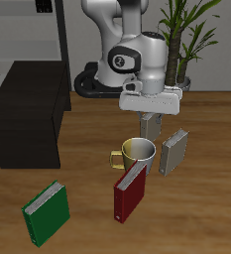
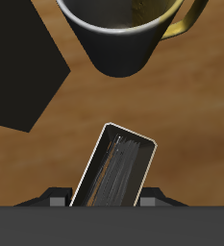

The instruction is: Place the right yellow book in the top region of the shelf

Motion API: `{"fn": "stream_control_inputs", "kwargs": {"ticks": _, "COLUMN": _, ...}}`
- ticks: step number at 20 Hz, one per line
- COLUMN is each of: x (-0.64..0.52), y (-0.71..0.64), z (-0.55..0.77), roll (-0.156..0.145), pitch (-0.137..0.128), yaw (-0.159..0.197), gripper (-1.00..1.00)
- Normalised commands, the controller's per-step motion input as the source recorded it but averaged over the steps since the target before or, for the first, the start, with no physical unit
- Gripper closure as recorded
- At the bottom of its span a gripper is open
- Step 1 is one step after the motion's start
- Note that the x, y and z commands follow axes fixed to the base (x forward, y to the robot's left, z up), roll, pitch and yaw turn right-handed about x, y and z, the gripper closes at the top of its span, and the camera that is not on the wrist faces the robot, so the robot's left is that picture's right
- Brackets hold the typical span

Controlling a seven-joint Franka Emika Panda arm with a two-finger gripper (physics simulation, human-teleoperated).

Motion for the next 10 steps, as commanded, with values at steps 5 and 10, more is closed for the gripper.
{"fn": "stream_control_inputs", "kwargs": {"ticks": 5, "x": -0.04, "y": -0.12, "z": 0.12, "roll": -0.021, "pitch": -0.019, "yaw": 0.020, "gripper": 1.00}}
{"fn": "stream_control_inputs", "kwargs": {"ticks": 10, "x": -0.09, "y": -0.14, "z": 0.28, "roll": -0.036, "pitch": -0.063, "yaw": 0.070, "gripper": 1.00}}
